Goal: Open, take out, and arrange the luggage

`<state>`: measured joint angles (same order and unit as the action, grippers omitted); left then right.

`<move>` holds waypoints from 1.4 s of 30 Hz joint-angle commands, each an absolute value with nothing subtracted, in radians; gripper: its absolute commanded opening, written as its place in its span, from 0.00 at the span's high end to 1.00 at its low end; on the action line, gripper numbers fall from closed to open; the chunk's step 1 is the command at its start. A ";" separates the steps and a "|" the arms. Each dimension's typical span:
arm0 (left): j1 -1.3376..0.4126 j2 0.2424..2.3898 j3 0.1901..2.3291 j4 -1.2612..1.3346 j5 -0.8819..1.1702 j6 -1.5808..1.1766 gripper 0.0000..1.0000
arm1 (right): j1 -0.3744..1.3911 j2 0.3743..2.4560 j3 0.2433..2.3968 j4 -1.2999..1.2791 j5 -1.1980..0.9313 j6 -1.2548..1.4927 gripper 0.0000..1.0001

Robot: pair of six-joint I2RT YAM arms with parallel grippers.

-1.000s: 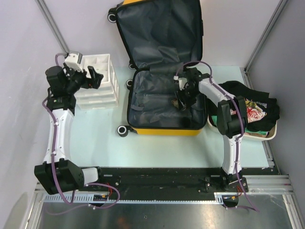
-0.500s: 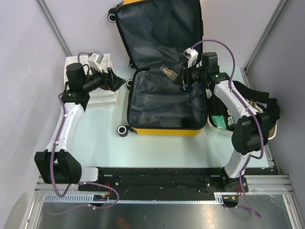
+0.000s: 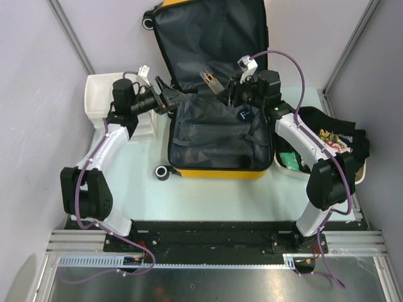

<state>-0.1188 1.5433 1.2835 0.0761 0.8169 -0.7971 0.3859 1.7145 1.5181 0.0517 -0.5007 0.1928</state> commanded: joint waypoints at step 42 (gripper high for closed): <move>0.056 1.653 1.797 -0.101 0.447 -0.217 1.00 | 0.376 1.557 1.476 -0.038 -0.514 0.084 0.04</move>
<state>-0.0170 1.6310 1.6794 -0.0002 0.6243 -0.4664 0.4137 1.6001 1.4696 0.0654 -0.5434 0.1722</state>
